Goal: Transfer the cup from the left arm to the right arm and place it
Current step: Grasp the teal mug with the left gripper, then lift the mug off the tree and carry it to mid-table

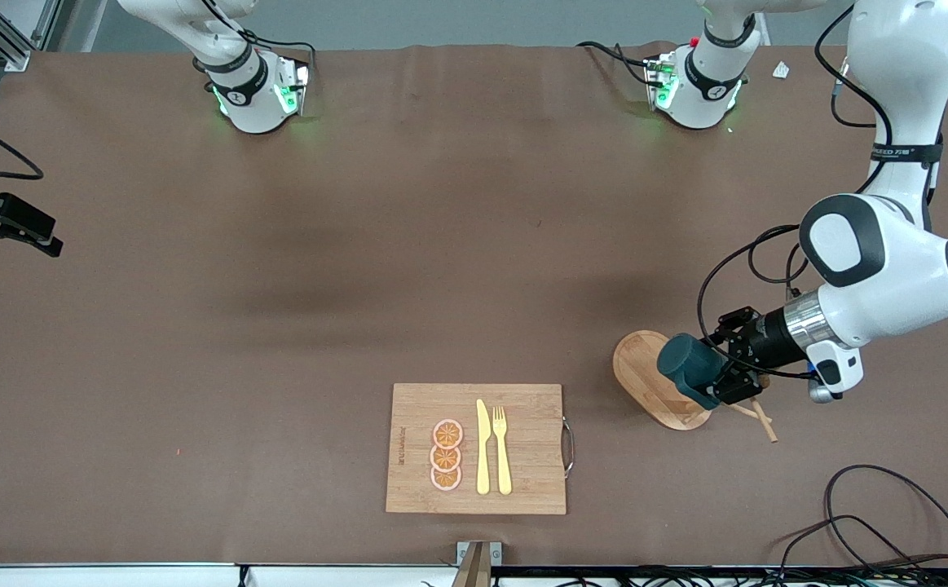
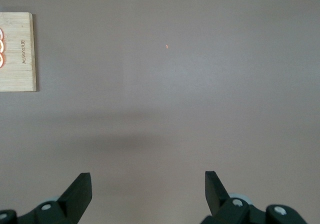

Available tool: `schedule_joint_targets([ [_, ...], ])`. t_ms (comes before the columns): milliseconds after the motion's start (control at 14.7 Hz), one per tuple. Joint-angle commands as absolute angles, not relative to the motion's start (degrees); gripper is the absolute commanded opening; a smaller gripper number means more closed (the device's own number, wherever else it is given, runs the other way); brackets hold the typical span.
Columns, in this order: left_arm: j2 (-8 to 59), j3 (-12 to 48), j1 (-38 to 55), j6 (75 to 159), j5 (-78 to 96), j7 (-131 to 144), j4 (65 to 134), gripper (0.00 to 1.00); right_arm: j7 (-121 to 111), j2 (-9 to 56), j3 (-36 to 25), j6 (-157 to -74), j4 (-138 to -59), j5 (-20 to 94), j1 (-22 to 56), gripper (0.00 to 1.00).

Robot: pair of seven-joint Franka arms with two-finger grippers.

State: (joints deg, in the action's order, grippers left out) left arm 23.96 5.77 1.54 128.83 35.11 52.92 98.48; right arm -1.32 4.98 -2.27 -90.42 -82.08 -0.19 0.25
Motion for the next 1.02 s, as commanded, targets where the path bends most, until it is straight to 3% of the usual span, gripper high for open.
schedule_joint_targets([
  [0, 23.7, 7.1, 1.6, 129.6, 36.0, 54.0, 98.4, 0.63, -0.7, 4.0, -2.0, -89.8, -82.4, 0.4, 0.1, 1.0],
  [68, 23.7, 7.1, 1.6, 129.6, 36.0, 54.1, 98.4, 0.58, -0.7, 4.0, -2.0, -89.8, -82.4, 0.4, 0.1, 1.0],
  [612, 22.2, 13.8, 2.8, 129.5, 34.9, 61.5, 95.8, 0.56, -0.7, 4.0, -2.0, -89.8, -82.4, 0.4, 0.0, 1.0],
  [951, 25.0, 13.9, 14.2, 129.9, 21.8, 72.8, 89.5, 0.54, -0.7, 4.0, -2.1, -89.8, -82.4, 0.4, 0.0, 1.0],
])
